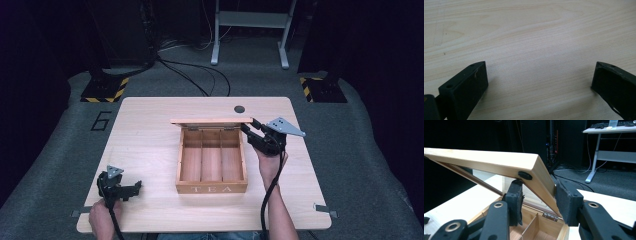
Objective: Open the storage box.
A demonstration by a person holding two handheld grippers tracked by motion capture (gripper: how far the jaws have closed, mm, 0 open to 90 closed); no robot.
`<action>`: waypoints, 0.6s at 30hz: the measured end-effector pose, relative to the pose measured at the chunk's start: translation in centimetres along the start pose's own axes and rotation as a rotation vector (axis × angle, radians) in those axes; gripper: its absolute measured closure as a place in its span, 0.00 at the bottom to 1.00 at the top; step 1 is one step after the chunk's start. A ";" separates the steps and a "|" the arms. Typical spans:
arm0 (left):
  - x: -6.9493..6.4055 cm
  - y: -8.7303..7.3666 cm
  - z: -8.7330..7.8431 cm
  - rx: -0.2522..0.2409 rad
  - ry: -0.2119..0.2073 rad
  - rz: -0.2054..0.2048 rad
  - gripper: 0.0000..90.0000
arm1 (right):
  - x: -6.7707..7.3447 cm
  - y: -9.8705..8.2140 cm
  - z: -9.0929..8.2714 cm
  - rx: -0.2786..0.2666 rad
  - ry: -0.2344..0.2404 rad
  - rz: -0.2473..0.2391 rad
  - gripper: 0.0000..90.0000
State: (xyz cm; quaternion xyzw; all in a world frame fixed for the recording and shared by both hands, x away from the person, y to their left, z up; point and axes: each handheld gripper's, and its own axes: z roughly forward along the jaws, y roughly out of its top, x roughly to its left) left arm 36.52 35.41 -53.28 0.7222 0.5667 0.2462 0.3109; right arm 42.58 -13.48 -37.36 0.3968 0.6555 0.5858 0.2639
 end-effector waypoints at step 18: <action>0.0 0.0 0.0 0.001 0.000 0.000 0.00 | 0.0 0.1 0.1 -0.002 -0.001 -0.006 0.64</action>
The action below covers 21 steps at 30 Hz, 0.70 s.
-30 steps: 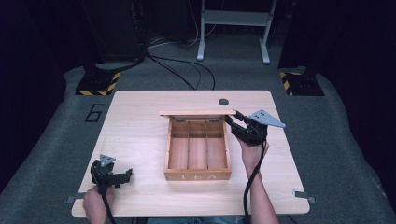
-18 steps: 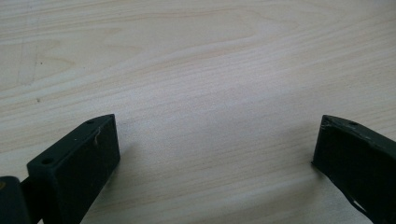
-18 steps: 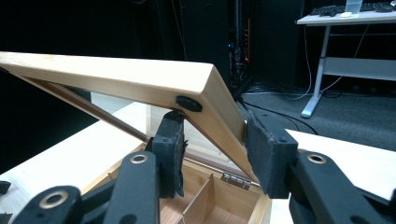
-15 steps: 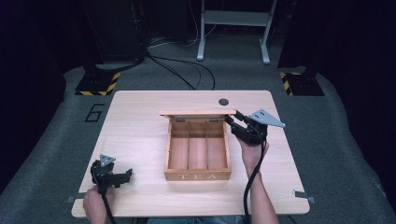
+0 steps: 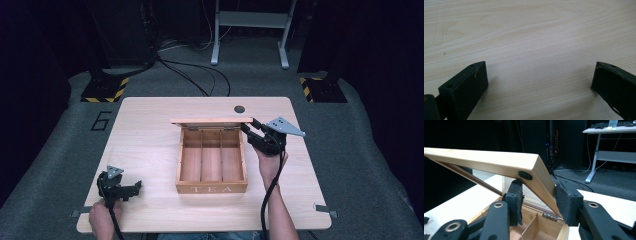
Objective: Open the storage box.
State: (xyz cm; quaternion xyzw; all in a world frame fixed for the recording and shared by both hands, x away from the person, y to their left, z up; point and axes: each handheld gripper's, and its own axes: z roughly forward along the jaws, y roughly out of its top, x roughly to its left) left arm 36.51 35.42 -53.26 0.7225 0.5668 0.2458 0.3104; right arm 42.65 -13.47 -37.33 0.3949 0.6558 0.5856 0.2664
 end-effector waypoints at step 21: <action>0.0 0.0 0.0 -0.002 0.000 -0.001 0.00 | 0.0 0.0 0.0 -0.001 -0.002 0.004 0.64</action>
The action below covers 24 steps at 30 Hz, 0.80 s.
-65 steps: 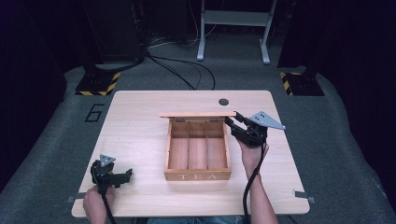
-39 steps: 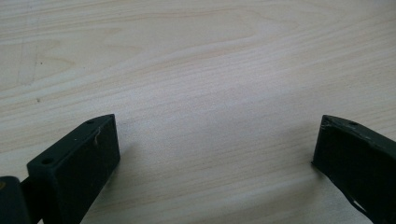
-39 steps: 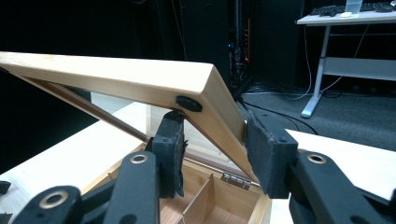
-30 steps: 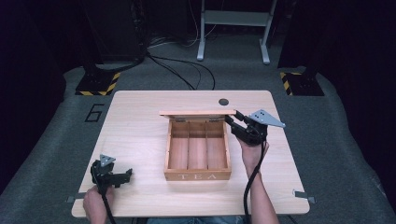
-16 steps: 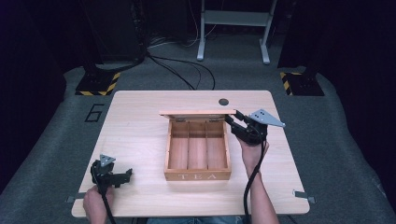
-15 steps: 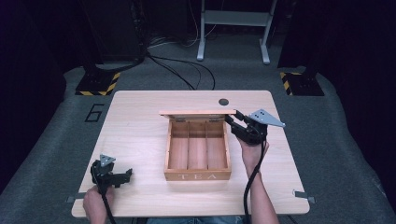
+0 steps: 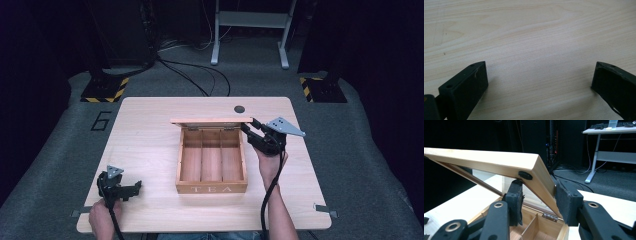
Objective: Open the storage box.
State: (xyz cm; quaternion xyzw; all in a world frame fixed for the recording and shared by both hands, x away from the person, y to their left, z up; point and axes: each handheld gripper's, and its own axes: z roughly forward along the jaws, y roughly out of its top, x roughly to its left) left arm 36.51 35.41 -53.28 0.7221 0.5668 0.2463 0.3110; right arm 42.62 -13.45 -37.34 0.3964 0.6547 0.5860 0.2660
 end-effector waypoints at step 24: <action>0.0 0.0 0.0 0.000 0.000 0.000 0.00 | 0.0 0.0 0.0 0.000 0.002 -0.006 0.64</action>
